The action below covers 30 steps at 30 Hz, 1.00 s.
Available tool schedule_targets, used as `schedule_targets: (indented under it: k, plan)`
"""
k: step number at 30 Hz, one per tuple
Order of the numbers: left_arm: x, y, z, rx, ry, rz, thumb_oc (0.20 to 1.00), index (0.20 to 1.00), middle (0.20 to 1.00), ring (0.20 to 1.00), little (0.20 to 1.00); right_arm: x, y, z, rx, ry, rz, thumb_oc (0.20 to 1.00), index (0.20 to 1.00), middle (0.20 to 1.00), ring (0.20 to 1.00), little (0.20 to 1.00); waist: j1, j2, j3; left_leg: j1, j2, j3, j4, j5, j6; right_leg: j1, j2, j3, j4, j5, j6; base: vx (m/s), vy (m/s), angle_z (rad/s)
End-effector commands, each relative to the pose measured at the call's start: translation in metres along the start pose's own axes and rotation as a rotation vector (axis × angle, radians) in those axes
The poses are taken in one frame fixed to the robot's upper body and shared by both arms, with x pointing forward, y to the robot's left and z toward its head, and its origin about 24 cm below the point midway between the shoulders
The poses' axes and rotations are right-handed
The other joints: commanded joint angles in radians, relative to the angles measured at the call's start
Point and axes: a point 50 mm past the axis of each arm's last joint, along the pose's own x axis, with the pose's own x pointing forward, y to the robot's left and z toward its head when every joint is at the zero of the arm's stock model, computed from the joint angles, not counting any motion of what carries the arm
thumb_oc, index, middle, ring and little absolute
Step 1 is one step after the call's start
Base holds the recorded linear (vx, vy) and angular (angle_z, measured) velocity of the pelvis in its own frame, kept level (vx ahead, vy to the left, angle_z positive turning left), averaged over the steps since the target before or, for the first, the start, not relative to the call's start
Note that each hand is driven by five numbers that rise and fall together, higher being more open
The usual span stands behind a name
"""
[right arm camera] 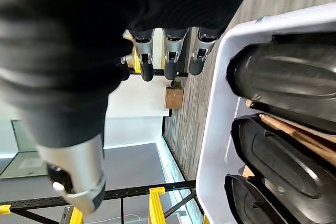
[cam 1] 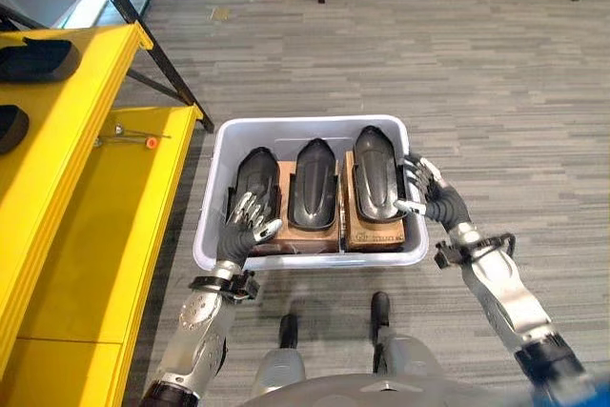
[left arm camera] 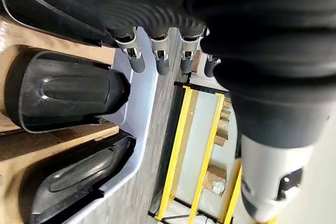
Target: Move parts from the plastic box to the shelf.
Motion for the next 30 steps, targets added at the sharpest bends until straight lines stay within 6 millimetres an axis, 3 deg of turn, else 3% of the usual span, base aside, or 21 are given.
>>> schedule_targets:
  k: [1,9,14,18,22,30]
  plan:
    - [0.006,-0.013,0.027,-0.016,-0.148,-0.06,1.0,1.0,1.0,1.0,1.0,0.019,0.004,0.029,-0.022,-0.161,-0.031,1.0,1.0,1.0,1.0,1.0,0.026,0.02,0.025,-0.046,0.027,0.048,0.069,-0.024,0.028,-0.124,-0.116,0.014,0.246,-0.115,0.092,-0.08,0.017,-0.01]
    - [0.015,-0.04,0.029,-0.049,-0.146,-0.2,1.0,1.0,1.0,1.0,1.0,0.063,-0.007,0.039,-0.05,-0.162,-0.174,1.0,1.0,1.0,1.0,1.0,0.054,0.05,0.084,-0.132,-0.004,0.038,0.122,-0.032,0.031,-0.185,-0.142,0.022,0.255,-0.093,0.094,-0.09,0.023,0.06]
    - [0.017,-0.045,0.031,-0.036,-0.14,-0.236,1.0,1.0,1.0,1.0,1.0,0.086,-0.027,0.055,-0.117,-0.172,-0.264,1.0,1.0,1.0,1.0,1.0,0.068,0.065,0.123,-0.175,-0.016,0.038,0.146,-0.034,0.033,-0.218,-0.15,0.033,0.258,-0.082,0.093,-0.07,0.014,-0.01]
    - [0.017,-0.045,0.032,-0.034,-0.143,-0.239,1.0,1.0,1.0,1.0,1.0,0.091,-0.033,0.06,-0.143,-0.173,-0.284,1.0,1.0,1.0,1.0,1.0,0.071,0.07,0.132,-0.186,-0.019,0.038,0.151,-0.033,0.032,-0.229,-0.151,0.036,0.26,-0.08,0.093,-0.03,0.0,-0.01]
    - [0.021,-0.051,0.038,-0.032,-0.162,-0.269,1.0,1.0,1.0,1.0,1.0,0.119,-0.05,0.079,-0.184,-0.14,-0.373,1.0,1.0,1.0,1.0,1.0,0.1,0.092,0.174,-0.242,-0.029,0.036,0.167,-0.026,0.03,-0.278,-0.155,0.037,0.263,-0.069,0.094,-0.07,-0.008,0.03]
    - [0.028,-0.061,0.044,-0.032,-0.192,-0.3,1.0,1.0,1.0,1.0,1.0,0.134,-0.048,0.081,-0.245,-0.076,-0.337,1.0,1.0,1.0,1.0,1.0,0.126,0.105,0.213,-0.302,-0.037,0.022,0.192,-0.021,0.032,-0.324,-0.163,0.03,0.275,-0.064,0.087,-0.01,-0.008,0.03]
